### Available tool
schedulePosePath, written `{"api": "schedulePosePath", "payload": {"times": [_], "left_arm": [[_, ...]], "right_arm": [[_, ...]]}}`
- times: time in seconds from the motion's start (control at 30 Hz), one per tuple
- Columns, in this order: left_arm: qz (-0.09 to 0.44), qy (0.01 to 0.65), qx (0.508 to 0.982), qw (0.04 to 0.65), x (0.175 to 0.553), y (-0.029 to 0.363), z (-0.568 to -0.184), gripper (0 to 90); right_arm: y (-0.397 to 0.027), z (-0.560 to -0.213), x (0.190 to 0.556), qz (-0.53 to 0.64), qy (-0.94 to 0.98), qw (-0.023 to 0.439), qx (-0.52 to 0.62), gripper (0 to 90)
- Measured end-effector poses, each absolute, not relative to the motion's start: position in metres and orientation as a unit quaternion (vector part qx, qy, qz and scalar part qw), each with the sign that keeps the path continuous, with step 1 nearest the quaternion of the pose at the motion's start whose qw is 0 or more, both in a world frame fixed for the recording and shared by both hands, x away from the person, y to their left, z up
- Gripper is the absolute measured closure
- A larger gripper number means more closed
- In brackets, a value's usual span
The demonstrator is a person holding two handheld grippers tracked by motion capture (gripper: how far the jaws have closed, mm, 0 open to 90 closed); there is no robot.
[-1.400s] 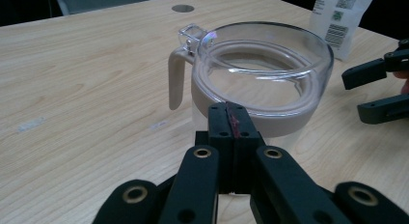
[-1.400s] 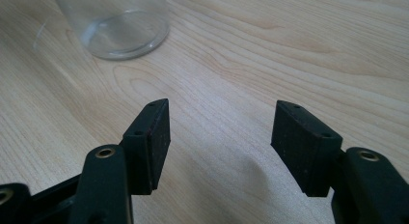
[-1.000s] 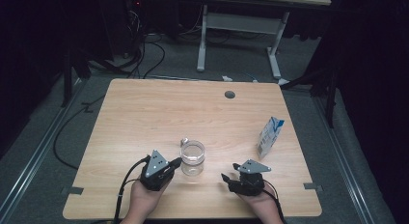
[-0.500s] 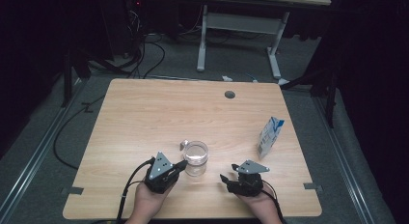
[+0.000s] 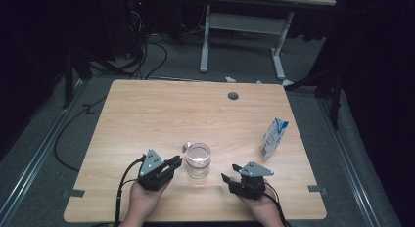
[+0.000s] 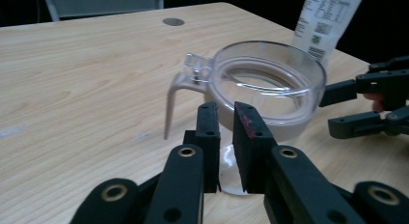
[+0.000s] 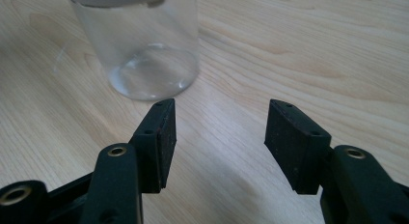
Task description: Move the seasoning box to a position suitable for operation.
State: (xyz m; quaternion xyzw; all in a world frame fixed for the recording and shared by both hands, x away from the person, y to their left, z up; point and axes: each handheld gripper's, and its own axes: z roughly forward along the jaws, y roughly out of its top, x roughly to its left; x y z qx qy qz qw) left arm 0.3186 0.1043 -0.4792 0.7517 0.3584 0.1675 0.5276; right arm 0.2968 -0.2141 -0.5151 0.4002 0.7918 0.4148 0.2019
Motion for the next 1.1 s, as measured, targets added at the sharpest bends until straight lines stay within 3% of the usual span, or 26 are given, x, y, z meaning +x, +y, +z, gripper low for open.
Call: {"api": "schedulePosePath", "payload": {"times": [0.13, 0.4, 0.53, 1.1], "left_arm": [[0.170, 0.366, 0.752, 0.521, 0.323, 0.109, -0.481, 76.4], [0.191, 0.367, 0.763, 0.496, 0.329, 0.115, -0.485, 75.8], [0.176, 0.369, 0.762, 0.502, 0.333, 0.115, -0.482, 76.5], [0.182, 0.380, 0.749, 0.511, 0.351, 0.105, -0.464, 79.4]], "right_arm": [[-0.206, -0.510, 0.302, 0.418, 0.792, 0.197, 0.399, 47.5], [-0.194, -0.502, 0.321, 0.420, 0.788, 0.202, 0.401, 47.4], [-0.188, -0.496, 0.329, 0.422, 0.788, 0.207, 0.397, 49.2], [-0.201, -0.495, 0.317, 0.437, 0.790, 0.190, 0.385, 58.1]]}}
